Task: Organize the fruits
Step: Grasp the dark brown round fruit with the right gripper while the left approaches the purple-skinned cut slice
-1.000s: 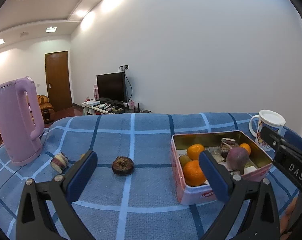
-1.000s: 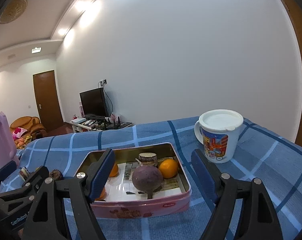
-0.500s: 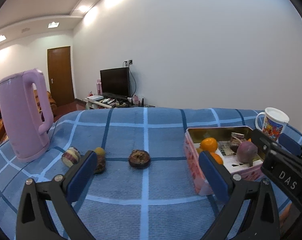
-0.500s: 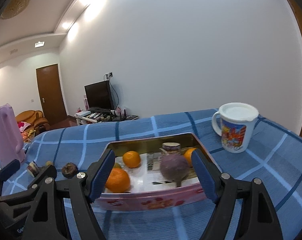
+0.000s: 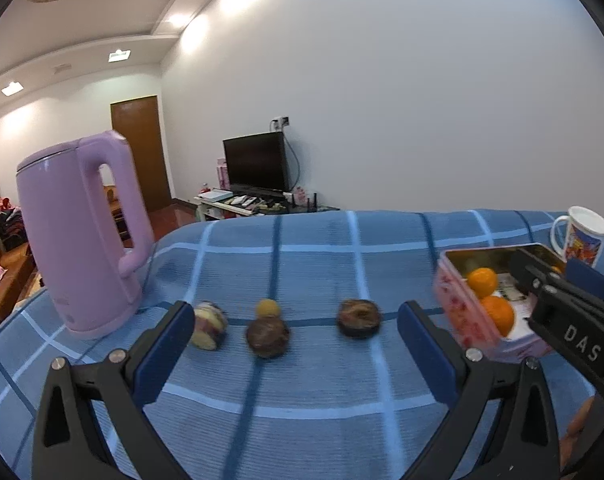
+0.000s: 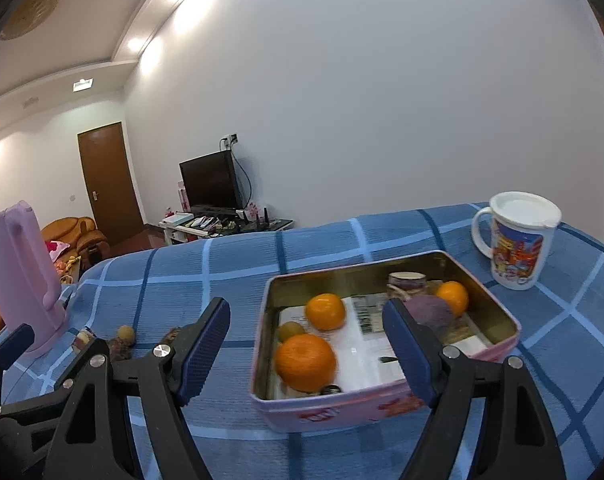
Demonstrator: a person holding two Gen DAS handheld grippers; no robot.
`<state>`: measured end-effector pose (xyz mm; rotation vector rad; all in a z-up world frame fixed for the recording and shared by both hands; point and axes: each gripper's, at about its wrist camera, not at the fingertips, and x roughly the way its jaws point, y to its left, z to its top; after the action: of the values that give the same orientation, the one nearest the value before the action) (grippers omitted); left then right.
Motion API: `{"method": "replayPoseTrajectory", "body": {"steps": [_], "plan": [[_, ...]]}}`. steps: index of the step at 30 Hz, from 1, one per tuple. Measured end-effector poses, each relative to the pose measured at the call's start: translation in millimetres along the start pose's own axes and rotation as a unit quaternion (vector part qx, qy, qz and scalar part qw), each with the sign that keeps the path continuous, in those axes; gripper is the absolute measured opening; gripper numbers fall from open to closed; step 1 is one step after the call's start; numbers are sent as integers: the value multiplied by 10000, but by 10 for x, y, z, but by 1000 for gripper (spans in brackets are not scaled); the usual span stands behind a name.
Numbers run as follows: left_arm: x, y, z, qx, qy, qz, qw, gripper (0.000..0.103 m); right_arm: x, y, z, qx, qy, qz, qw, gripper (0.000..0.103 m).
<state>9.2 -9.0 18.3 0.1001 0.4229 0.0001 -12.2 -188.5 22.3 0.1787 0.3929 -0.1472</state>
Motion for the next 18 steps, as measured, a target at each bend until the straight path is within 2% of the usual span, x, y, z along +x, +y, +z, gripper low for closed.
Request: {"method": "replayPoseTrajectory", "body": {"steps": [5, 11, 14, 18], "plan": [[149, 336, 27, -39, 67, 369, 9993, 103, 70, 215, -1, -168, 39, 71, 9998, 80], [411, 827, 44, -320, 405, 838, 9951, 103, 187, 434, -2, -338, 182, 277, 9989, 80], [566, 1055, 35, -495, 688, 1022, 9912, 103, 310, 550, -12, -419, 421, 423, 9973, 80], [718, 1344, -2, -975, 1061, 977, 9847, 103, 543, 706, -33, -446, 906, 677, 9926, 80]]}}
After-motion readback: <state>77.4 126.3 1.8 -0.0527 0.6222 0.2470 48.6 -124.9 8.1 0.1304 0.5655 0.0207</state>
